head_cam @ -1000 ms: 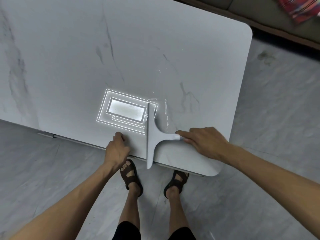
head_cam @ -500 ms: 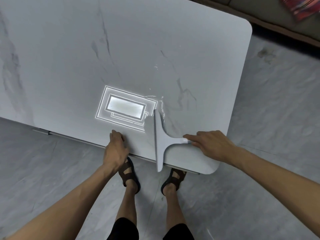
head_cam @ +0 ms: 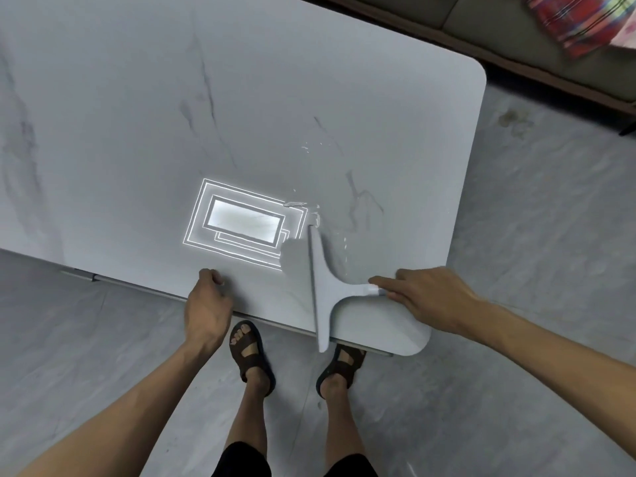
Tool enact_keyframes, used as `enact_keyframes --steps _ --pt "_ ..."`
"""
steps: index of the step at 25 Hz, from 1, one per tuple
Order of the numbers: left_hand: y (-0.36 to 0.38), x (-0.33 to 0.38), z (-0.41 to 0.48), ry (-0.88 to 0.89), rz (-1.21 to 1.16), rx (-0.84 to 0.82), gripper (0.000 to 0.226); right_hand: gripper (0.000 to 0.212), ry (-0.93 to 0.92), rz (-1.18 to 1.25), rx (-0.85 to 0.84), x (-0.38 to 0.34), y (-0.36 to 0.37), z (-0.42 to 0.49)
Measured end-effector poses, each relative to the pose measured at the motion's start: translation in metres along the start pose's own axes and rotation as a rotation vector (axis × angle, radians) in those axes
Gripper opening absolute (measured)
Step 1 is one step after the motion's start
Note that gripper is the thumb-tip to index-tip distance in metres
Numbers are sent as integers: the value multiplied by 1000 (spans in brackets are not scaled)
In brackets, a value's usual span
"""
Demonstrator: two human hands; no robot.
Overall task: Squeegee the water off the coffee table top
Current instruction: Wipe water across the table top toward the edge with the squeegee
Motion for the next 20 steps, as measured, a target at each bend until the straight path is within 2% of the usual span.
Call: enact_keyframes --steps 3,5,9,12,14,20 --pt "-11 -22 12 -89 -40 14 30 36 -201 43 -59 -56 11 74" --pt "-17 -38 24 -153 -61 23 28 39 -294 23 -116 -91 21 125" --pt "-23 -49 44 -152 -45 13 24 40 -329 25 -138 -116 17 183" --pt "-20 -40 50 -128 -27 -33 31 32 -229 84 -95 -86 0 192" --pt "-15 -24 50 -98 -23 -87 33 36 -106 108 -50 -48 -13 182" --pt "-8 35 50 4 14 -211 26 35 168 204 26 54 -39 106"
Point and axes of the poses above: each hand's wrist, its own z-axis towards the middle knuckle, its own y-axis out of the palm, x = y × z, the point moved 3 cm from there along z, towards the middle knuckle, and after that the axes turned 10 degrees about z, right-handed, at the moved point
